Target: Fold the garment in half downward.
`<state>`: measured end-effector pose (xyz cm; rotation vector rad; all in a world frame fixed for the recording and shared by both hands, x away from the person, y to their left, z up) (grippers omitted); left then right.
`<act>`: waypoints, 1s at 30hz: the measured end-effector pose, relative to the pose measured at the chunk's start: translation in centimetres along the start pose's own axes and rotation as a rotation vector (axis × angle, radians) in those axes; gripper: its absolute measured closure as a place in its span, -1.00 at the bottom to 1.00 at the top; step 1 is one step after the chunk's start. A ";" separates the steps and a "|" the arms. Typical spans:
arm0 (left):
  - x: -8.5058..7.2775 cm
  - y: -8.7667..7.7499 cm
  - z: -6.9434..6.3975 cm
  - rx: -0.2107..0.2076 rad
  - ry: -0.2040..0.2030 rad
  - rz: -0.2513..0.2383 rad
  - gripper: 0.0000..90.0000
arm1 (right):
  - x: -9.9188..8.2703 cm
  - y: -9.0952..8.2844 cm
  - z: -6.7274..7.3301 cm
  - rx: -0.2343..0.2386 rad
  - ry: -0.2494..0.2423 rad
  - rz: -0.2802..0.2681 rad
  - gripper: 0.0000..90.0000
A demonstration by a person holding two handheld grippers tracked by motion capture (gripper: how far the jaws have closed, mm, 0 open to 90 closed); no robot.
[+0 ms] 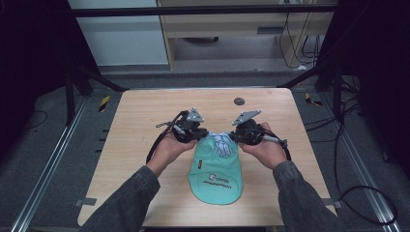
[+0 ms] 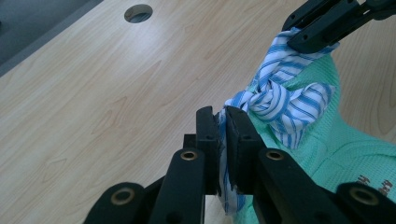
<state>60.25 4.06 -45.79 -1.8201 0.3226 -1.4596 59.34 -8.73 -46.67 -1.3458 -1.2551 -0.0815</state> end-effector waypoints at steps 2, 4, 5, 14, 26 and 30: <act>0.0 -0.1 0.1 0.003 0.004 0.000 0.87 | 0.3 0.0 0.0 -0.004 -0.012 -0.002 0.87; 0.1 -0.3 0.3 0.006 0.002 -0.009 0.87 | 0.4 0.1 -0.1 -0.007 -0.019 -0.003 0.87; 0.1 -0.3 0.3 0.006 0.002 -0.009 0.87 | 0.4 0.1 -0.1 -0.007 -0.019 -0.003 0.87; 0.5 -0.5 1.5 0.014 -0.004 -0.020 0.87 | 1.4 0.5 -0.4 -0.018 -0.035 -0.006 0.87; 1.2 -0.1 2.4 0.032 0.002 -0.012 0.87 | 2.1 1.3 -1.8 -0.035 -0.023 -0.005 0.87; 1.5 0.0 2.6 0.037 0.002 -0.016 0.87 | 2.1 1.5 -2.0 -0.040 -0.017 -0.005 0.87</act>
Point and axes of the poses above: each handheld gripper's, and its own axes: y roughly forward along the jaws, x roughly out of its top, z roughly to its left, the point moved 10 cm from there along y, roughly forward along the jaws, and after that the axes turned 12 degrees about -x, right-handed, at the moved point
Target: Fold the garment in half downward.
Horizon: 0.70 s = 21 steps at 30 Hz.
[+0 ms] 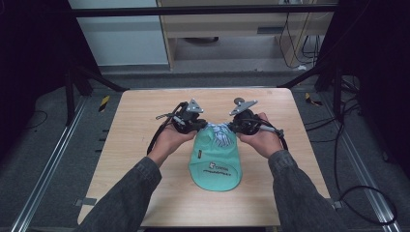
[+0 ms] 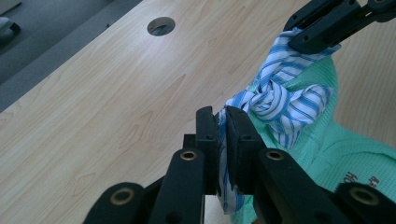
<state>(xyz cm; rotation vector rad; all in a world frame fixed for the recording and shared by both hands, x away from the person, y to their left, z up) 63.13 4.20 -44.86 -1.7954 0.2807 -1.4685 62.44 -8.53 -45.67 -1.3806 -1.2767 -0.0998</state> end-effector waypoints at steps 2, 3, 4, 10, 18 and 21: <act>0.0 0.0 0.1 0.002 -0.002 -0.002 0.87 | 0.1 0.0 -0.1 -0.002 0.005 -0.004 0.87; 0.0 0.0 0.2 0.004 -0.004 -0.003 0.87 | 0.1 0.0 -0.1 -0.002 0.005 -0.004 0.87; 0.0 0.0 0.3 0.006 -0.005 -0.005 0.87 | 0.1 0.1 -0.1 -0.002 0.005 -0.006 0.87; 0.2 -0.2 0.7 0.014 -0.013 -0.012 0.87 | 0.6 0.3 -0.1 -0.008 0.006 -0.010 0.87; 0.3 -0.2 1.0 0.020 -0.013 -0.010 0.87 | 0.8 0.7 -0.3 -0.014 0.015 -0.016 0.87; 0.1 -0.2 1.1 0.023 -0.007 0.000 0.87 | 0.8 0.7 -0.2 -0.012 0.012 -0.015 0.87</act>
Point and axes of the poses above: each handheld gripper's, and its own axes: y roughly forward along the jaws, x roughly out of its top, z roughly to its left, the point moved 10 cm from there along y, roughly forward along the jaws, and after that the axes turned 12 degrees about -x, right-handed, at the moved point
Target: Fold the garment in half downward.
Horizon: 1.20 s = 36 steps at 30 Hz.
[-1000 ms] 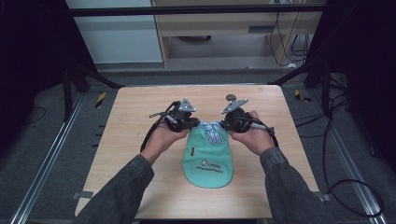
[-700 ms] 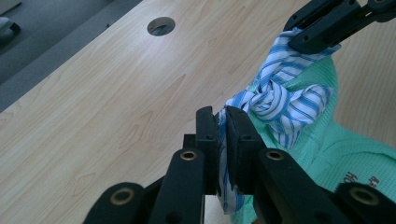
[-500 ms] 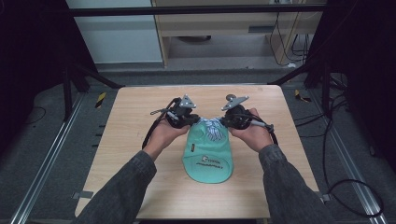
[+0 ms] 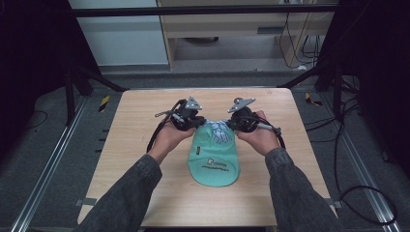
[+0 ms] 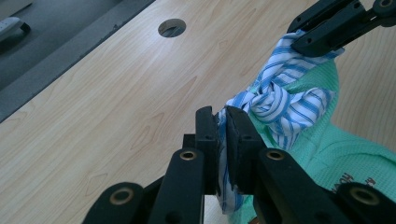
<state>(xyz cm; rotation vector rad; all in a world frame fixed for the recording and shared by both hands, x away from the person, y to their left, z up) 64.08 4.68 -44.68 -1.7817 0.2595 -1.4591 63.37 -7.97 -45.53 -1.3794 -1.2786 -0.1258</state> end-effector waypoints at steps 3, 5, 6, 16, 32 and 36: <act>0.0 -0.1 0.2 0.003 -0.003 -0.004 0.87 | 0.1 0.0 0.0 -0.001 -0.002 0.001 0.87; 0.2 -0.1 0.4 0.008 -0.004 -0.006 0.87 | 0.3 0.1 -0.1 -0.005 -0.001 0.000 0.87; 0.3 -0.2 0.4 0.010 -0.009 -0.012 0.87 | 0.3 0.1 -0.1 -0.005 -0.001 0.000 0.87; -0.2 -0.9 -1.0 0.018 0.030 -0.024 0.87 | 0.1 -0.8 0.7 -0.022 -0.041 -0.026 0.87; -2.7 -1.7 -4.5 0.037 0.059 -0.035 0.87 | -2.1 -2.8 3.9 -0.023 -0.081 -0.067 0.87; -3.1 -1.7 -5.0 0.030 0.049 -0.044 0.87 | -2.4 -3.0 4.2 -0.019 -0.085 -0.074 0.87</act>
Point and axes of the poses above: each handheld gripper's, and its own axes: y roughly forward along the jaws, x roughly out of its top, z roughly to its left, the point moved 10 cm from there along y, roughly forward along the jaws, and after that the axes turned 12 degrees about -x, right-handed, at the moved point
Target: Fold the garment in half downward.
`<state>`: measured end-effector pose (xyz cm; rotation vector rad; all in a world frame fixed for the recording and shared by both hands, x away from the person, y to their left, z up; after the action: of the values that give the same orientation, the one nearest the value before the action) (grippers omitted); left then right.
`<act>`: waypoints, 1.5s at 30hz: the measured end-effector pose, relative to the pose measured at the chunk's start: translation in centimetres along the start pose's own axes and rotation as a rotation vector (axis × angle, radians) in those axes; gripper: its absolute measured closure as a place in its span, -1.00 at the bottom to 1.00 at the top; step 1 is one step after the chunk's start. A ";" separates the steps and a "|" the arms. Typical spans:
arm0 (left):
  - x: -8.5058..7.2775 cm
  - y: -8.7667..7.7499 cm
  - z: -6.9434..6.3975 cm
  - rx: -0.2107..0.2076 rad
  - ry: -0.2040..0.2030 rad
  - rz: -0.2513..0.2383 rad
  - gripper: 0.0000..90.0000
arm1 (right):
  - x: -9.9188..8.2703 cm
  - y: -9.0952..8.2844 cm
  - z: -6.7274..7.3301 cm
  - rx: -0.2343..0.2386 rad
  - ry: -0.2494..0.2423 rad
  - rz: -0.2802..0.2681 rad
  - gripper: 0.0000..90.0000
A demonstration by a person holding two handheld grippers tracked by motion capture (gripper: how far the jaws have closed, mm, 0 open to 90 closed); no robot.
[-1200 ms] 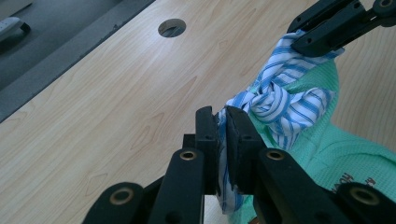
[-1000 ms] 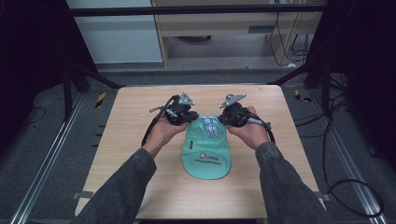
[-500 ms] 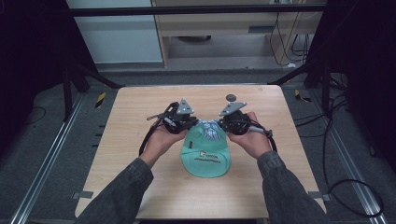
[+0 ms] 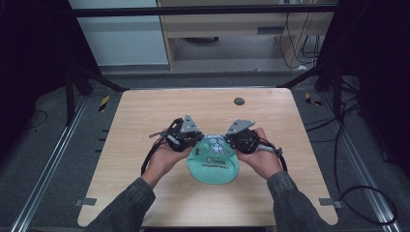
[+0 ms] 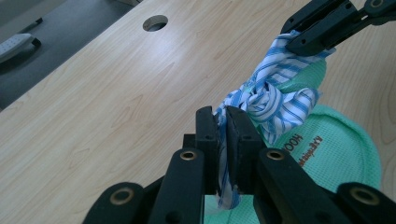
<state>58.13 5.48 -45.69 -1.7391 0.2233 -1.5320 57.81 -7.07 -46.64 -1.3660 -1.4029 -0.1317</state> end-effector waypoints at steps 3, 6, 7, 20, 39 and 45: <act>-0.1 -0.1 -0.3 0.003 0.007 -0.005 0.87 | -0.2 -0.1 0.2 0.003 0.001 -0.008 0.87; -0.4 0.1 -0.6 0.005 0.011 0.000 0.87 | -0.5 -0.2 0.4 0.007 -0.002 -0.010 0.87; -0.5 0.2 -0.6 0.003 0.006 -0.003 0.87 | -0.7 -0.2 0.6 0.006 -0.007 -0.010 0.87; -1.7 0.7 -1.2 -0.010 0.007 0.004 0.86 | -1.8 0.2 1.4 0.015 -0.016 0.001 0.87; -3.0 0.9 -2.7 -0.029 0.011 -0.003 0.85 | -3.1 -0.3 2.7 0.019 -0.048 -0.001 0.84; -3.3 1.0 -3.0 -0.035 0.007 -0.003 0.84 | -3.3 -0.3 3.0 0.022 -0.052 0.003 0.84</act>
<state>54.96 5.52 -48.95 -1.7628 0.2522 -1.5448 54.89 -7.07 -49.98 -1.3616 -1.4413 -0.0789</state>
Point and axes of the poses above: each handheld gripper's, and its own axes: y roughly forward along the jaws, x roughly out of its top, z roughly to its left, the point moved 10 cm from there along y, roughly forward along the jaws, and after that the axes turned 12 degrees about -x, right-handed, at the moved point
